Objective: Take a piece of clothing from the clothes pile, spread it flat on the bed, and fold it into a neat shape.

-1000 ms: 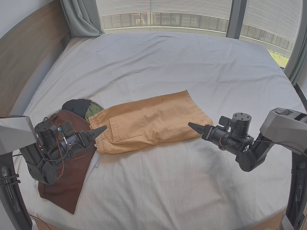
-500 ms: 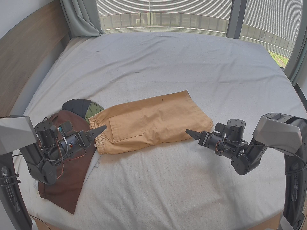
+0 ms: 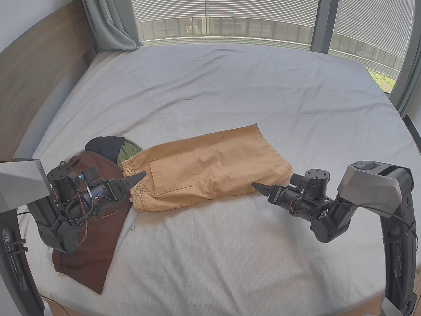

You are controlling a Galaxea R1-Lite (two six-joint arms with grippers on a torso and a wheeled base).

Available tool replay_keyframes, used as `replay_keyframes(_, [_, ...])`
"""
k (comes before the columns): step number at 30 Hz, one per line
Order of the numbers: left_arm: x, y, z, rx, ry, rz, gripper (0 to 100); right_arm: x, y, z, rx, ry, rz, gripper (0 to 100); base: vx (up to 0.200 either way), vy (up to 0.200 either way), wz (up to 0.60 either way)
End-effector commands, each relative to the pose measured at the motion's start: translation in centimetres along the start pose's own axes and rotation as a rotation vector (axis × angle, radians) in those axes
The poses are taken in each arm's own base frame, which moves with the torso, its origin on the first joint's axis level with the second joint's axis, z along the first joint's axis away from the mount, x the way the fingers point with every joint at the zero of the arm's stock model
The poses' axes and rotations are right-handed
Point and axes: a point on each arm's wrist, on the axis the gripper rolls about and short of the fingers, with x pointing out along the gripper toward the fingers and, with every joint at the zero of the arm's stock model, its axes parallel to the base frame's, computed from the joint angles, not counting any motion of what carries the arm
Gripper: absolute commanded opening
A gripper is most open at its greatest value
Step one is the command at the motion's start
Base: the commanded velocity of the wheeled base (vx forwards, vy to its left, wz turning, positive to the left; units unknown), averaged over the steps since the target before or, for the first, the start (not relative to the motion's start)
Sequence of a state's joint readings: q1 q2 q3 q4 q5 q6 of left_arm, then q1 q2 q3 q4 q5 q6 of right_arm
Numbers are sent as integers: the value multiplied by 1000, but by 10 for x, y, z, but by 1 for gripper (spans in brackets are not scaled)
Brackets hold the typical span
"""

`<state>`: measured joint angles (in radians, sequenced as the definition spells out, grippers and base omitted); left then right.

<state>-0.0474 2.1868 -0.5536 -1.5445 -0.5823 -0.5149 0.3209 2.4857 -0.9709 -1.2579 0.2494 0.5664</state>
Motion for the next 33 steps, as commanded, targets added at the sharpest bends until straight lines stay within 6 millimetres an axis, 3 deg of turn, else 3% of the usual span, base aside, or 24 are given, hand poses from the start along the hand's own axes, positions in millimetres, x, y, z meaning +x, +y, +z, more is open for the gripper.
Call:
replay_keyframes(1, [0,0,-1,-1,2,0,100,11,-2,-13,15,6,16,100,0,0,0])
replay_keyframes(20, [1,0,-1,-4,4,-2,100,40,10,-34,1,-80,153,100,0,0,0])
replay_keyframes(33, [2,1,-3,-9,9,-3,100,46,10,-32,4,-102,165,100,0,0,0])
